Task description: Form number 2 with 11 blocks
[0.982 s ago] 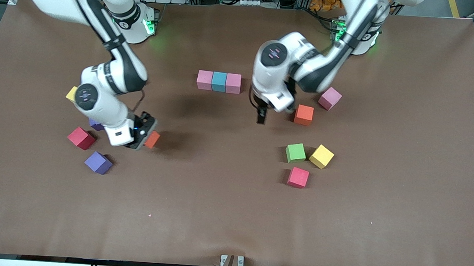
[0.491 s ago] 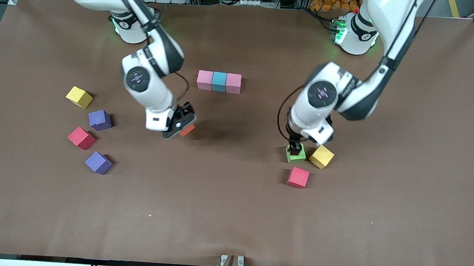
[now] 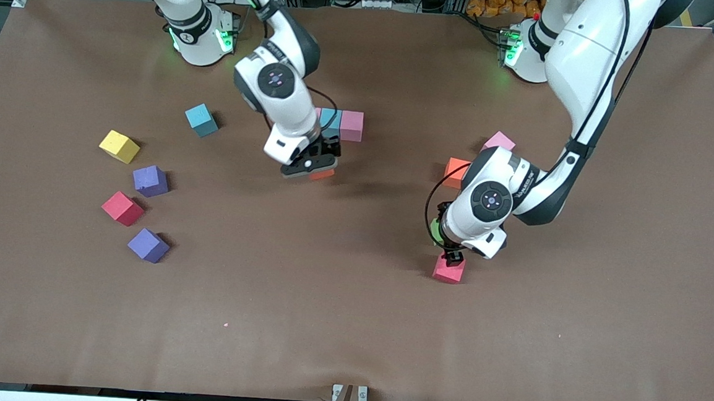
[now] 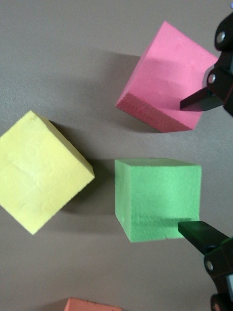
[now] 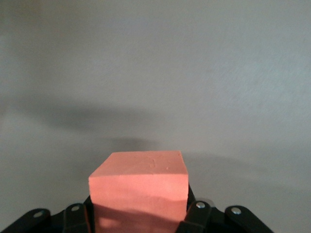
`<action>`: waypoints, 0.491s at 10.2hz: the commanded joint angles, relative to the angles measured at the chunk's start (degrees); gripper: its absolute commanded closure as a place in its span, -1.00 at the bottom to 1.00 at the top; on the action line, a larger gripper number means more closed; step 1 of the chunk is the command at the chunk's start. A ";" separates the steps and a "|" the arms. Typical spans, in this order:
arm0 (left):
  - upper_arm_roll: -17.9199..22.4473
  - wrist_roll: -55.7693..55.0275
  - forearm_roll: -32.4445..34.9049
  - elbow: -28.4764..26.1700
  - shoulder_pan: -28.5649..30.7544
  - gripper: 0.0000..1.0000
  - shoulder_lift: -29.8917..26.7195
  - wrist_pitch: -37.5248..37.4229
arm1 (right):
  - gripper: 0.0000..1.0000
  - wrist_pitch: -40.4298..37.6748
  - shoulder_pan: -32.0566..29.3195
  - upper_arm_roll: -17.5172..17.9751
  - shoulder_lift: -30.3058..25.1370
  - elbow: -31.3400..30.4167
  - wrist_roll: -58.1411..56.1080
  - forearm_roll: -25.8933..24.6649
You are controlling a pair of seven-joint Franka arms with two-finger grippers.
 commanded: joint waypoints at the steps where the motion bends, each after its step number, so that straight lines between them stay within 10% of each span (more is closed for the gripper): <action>1: 0.46 -0.68 1.74 0.71 -0.16 -1.00 0.40 -0.29 | 0.30 0.24 3.00 -0.43 1.62 0.98 7.97 -1.80; 5: 0.28 -1.12 1.57 0.27 -0.08 -1.00 -1.26 -2.91 | 0.32 0.25 8.64 -1.75 5.49 3.09 17.65 -6.11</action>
